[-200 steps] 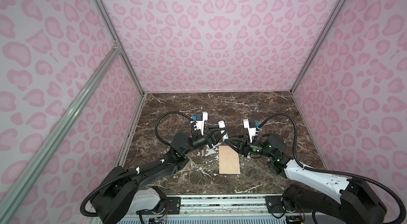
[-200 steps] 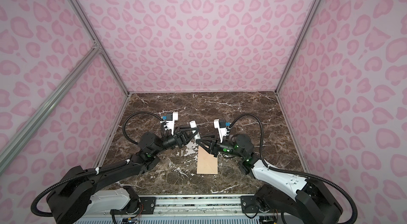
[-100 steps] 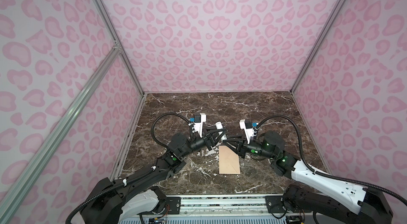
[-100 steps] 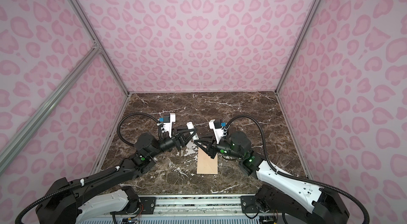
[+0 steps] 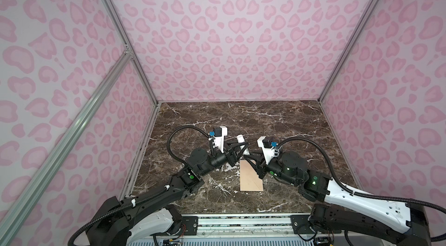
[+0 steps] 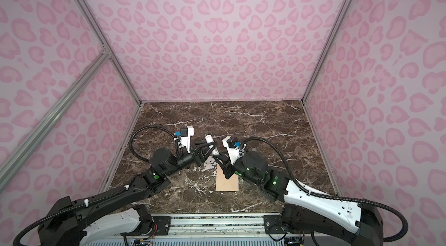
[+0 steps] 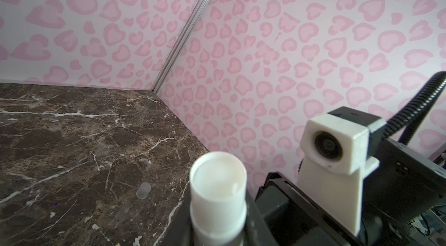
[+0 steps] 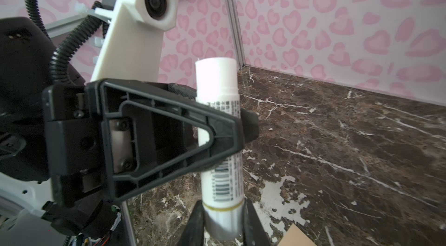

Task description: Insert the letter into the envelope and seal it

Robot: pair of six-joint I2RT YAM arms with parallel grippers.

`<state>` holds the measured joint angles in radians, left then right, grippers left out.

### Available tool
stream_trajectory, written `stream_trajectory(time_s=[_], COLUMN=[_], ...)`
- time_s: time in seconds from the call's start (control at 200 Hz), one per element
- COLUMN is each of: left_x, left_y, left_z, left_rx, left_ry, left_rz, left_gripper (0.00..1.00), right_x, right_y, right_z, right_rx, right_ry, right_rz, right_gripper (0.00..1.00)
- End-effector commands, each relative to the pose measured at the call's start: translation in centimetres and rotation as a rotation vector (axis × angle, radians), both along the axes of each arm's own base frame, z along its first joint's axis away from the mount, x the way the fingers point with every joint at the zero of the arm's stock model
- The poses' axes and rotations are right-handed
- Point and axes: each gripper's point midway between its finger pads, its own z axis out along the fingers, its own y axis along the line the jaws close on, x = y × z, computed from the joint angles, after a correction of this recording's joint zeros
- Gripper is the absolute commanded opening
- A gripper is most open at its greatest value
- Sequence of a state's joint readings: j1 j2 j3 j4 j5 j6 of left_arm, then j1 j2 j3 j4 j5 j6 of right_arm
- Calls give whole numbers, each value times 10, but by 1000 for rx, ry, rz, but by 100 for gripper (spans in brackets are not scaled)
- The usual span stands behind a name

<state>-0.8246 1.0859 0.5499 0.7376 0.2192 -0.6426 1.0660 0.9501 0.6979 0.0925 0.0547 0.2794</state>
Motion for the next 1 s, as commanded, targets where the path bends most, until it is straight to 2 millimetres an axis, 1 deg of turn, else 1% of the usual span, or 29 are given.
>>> stream_trajectory(time_s=[0.0,0.11,0.23,0.415,0.505,0.605,0.72,0.785,0.855,0.995], left_x=[23,24,25,27,27,27,27,26,27,26], left_y=[13,12,12,13,17,20,22,24,27,30], left_z=[-25,-26,-27,-27,-26,-21,-14,-11,-7,0], left_rx=[96,94,90,95,103,102,107,104,94,70], left_ry=[34,35,40,38,30,15,-4,-9,-14,-20], left_rz=[154,160,169,183,200,210,215,216,217,190], left_gripper=[4,4,4,4,4,4,4,4,4,4], right_x=[10,6,3,-3,-4,-4,-3,-5,-7,-7], right_y=[-5,2,8,17,16,11,2,-3,-10,-21], right_z=[32,36,36,32,29,23,11,8,10,10], right_rx=[8,-51,-108,-178,-196,-204,-222,-219,-193,-87], right_ry=[-144,-191,-225,-260,-259,-254,-235,-233,-232,-181], right_rz=[-122,-156,-203,-220,-216,-222,-211,-186,-143,-51], right_gripper=[22,23,23,27,32,42,49,50,50,49])
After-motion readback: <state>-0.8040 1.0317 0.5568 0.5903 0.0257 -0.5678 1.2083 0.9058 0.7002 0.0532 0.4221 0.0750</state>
